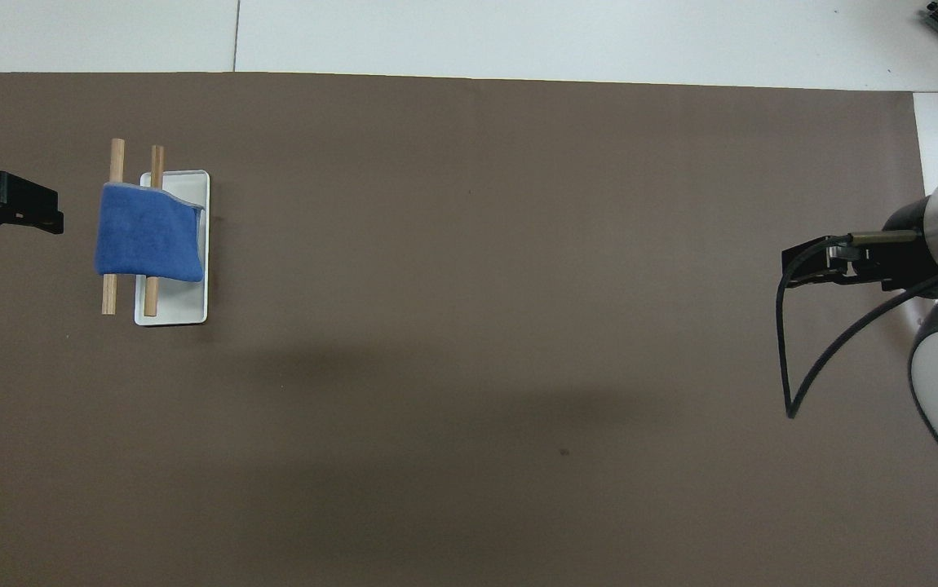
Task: Right arm passes towel to left arm to hang
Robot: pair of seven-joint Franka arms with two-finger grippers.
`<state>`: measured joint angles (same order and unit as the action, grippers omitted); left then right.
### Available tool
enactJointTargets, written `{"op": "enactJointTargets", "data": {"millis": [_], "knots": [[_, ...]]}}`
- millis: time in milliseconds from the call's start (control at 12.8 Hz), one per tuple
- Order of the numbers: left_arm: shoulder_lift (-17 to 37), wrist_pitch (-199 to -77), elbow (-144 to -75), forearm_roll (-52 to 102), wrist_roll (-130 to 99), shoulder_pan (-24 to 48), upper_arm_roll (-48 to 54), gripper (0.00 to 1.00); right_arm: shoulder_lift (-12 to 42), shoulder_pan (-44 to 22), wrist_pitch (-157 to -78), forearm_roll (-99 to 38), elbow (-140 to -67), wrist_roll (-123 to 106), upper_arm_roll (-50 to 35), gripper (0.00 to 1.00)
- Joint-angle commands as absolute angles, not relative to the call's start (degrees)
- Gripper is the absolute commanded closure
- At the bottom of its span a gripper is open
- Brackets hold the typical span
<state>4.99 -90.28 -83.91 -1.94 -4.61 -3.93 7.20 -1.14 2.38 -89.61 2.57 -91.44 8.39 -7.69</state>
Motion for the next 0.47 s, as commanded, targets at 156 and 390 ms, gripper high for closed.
{"op": "enactJointTargets", "data": {"millis": [156, 390], "knots": [[4.1, -92.3, -85.0, -2.3, -4.4, -3.9, 7.1, 0.0, -1.6, 3.4, -89.4, 1.2, -91.6, 6.8, -8.1, 0.0], [4.0, -92.3, -85.0, -2.3, -4.3, -4.3, 7.1, 0.0, -1.6, 3.4, -89.4, 1.2, -91.6, 6.9, -8.1, 0.0]]}}
